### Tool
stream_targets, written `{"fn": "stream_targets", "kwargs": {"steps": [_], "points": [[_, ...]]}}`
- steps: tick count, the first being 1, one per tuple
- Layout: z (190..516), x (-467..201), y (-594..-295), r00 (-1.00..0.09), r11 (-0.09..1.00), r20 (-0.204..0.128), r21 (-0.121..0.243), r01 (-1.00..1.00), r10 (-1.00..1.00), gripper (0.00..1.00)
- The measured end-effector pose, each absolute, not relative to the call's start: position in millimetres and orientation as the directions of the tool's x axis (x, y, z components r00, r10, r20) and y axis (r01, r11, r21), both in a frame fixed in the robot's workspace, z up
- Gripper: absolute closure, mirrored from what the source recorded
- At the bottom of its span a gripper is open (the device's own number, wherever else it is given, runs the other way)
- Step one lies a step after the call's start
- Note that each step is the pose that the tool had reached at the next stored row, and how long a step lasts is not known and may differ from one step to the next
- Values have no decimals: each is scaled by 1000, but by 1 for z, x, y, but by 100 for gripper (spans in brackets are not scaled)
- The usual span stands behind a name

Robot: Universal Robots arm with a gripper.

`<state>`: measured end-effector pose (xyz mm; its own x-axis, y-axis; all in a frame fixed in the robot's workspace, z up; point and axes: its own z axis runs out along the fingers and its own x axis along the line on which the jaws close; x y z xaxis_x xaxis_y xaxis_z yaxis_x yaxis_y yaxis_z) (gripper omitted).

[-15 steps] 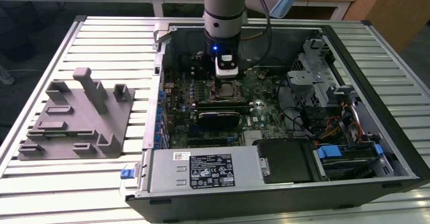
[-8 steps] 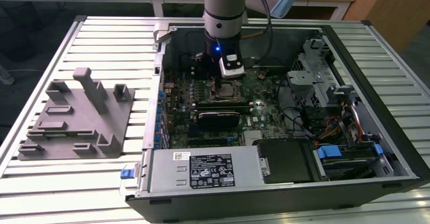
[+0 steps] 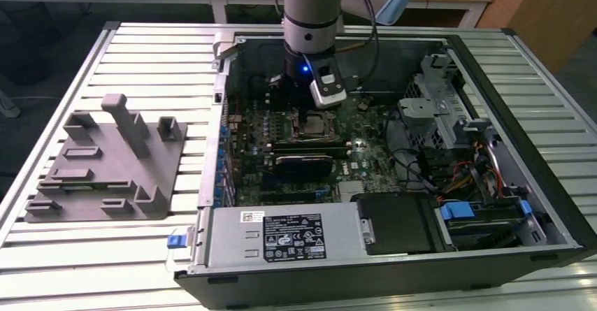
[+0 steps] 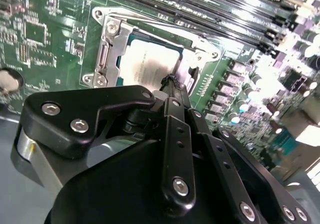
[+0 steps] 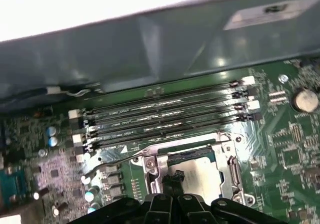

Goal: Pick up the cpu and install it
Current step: 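Close the cpu cover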

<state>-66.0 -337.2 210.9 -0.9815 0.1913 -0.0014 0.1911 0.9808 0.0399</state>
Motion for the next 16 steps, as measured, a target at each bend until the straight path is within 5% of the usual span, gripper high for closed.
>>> {"fn": "stream_targets", "kwargs": {"steps": [16], "points": [[204, -74, -339, -984, 983, -2, 39, 179, 179, 89]]}}
